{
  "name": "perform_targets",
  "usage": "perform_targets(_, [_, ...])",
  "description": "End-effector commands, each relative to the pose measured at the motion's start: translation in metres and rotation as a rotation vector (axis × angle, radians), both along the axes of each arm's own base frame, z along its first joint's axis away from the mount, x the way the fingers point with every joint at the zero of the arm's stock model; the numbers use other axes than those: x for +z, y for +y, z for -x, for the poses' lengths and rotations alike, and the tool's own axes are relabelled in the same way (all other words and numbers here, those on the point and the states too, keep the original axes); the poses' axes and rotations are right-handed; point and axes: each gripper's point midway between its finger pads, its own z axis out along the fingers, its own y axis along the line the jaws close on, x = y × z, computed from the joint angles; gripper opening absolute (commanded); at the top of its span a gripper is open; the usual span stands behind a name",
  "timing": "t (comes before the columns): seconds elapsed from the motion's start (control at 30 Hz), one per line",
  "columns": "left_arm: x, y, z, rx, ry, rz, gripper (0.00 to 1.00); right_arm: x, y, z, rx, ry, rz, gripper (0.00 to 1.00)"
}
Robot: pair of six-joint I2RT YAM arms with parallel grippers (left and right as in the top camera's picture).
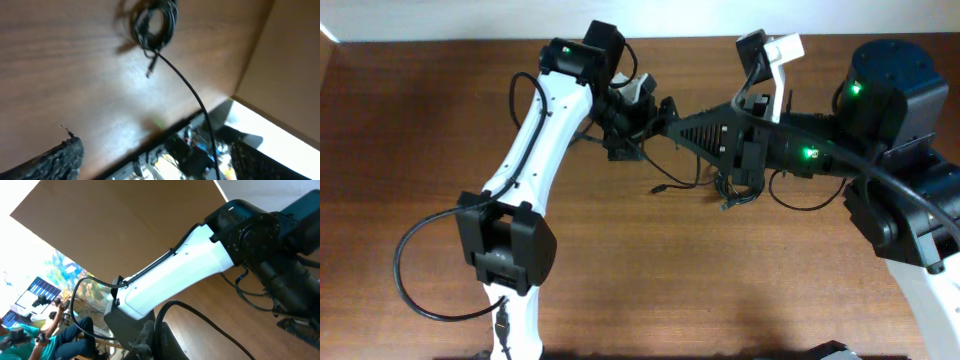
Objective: Untangle cables
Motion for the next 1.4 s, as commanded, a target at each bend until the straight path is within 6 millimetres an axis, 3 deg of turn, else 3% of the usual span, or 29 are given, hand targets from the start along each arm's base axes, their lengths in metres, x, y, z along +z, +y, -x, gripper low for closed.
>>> perform_targets(0.0, [0.009, -0.016, 0.018, 0.019, 0.102, 0.034, 0.94, 0.004, 0.002, 0.006, 0.037, -0.074, 0.004, 0.04])
perform_targets(0.27, [0.041, -0.048, 0.042, -0.028, 0.227, 0.235, 0.91, 0.004, 0.002, 0.006, 0.046, -0.108, 0.011, 0.04])
perform_targets(0.63, [0.050, -0.076, 0.075, -0.114, 0.289, 0.269, 0.84, 0.002, 0.000, -0.002, -0.005, -0.112, 0.027, 0.04])
perform_targets(0.7, [0.050, -0.079, 0.079, -0.126, 0.291, 0.267, 0.74, 0.002, 0.000, -0.002, -0.004, -0.113, 0.027, 0.04])
perform_targets(1.0, [0.049, -0.081, 0.081, -0.133, 0.290, 0.262, 0.45, 0.001, 0.000, -0.003, -0.004, -0.108, 0.029, 0.04])
perform_targets(1.37, [0.040, -0.078, 0.076, -0.127, 0.248, 0.215, 0.43, -0.001, 0.001, -0.004, -0.004, -0.098, 0.033, 0.04])
